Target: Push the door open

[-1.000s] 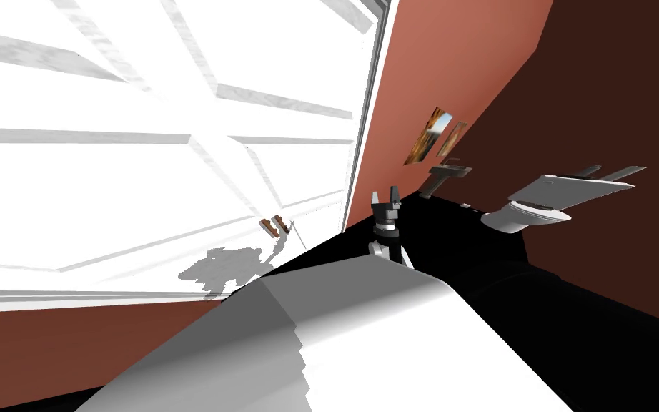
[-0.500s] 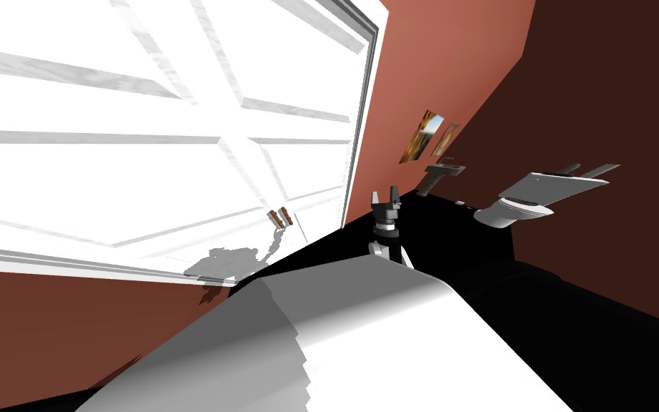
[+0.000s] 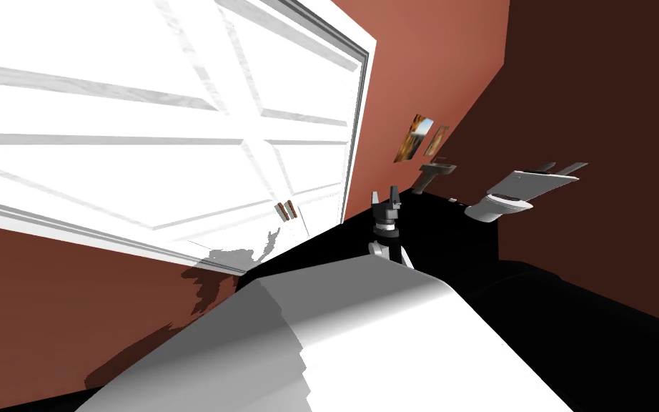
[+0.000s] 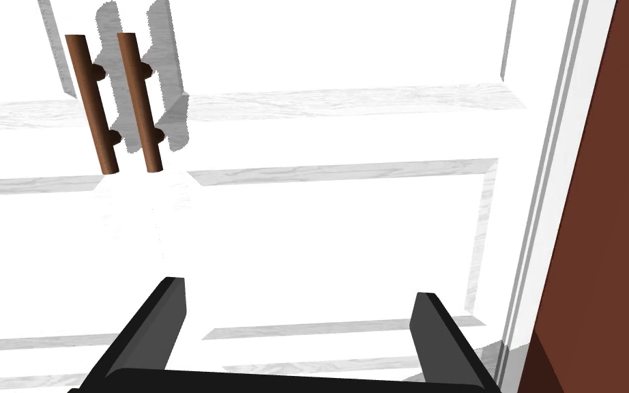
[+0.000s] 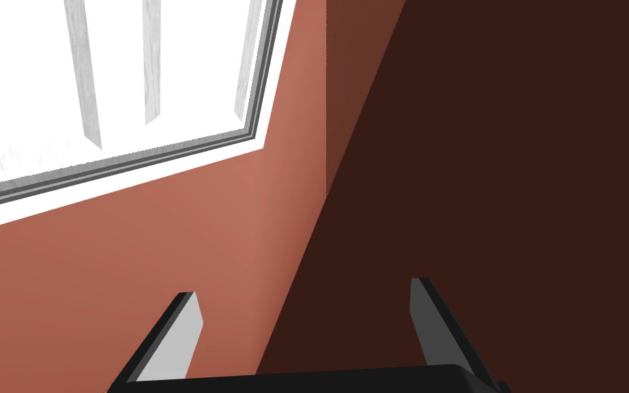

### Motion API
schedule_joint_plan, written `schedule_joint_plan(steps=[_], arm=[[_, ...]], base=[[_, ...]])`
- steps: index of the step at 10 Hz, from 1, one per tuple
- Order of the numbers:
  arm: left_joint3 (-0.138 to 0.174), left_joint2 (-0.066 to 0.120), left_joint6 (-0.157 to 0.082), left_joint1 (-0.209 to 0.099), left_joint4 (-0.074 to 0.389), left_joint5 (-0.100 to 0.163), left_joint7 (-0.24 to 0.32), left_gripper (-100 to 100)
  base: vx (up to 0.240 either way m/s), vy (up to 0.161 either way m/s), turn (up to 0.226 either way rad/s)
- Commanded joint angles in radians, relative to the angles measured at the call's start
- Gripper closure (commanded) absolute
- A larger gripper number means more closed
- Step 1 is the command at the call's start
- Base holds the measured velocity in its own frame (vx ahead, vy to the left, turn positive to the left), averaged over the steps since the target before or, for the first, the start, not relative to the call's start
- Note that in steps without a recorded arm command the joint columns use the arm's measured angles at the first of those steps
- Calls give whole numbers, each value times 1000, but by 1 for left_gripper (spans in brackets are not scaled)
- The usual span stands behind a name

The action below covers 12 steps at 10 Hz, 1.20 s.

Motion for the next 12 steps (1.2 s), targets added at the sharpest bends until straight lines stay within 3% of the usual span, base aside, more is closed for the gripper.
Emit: schedule_joint_plan(steps=[1, 7, 10, 11, 12], arm=[[8, 14, -8, -4, 9, 5, -4, -100], [47, 56, -59, -16, 18, 29, -11, -100], [73, 71, -94, -25, 25, 45, -16, -100], [73, 71, -94, -25, 25, 45, -16, -100], [92, 79, -121, -33, 30, 57, -19, -100]], base=[[-236, 62, -42], [-229, 98, -54], [-202, 100, -86], [-118, 77, -41], [-122, 95, -138]])
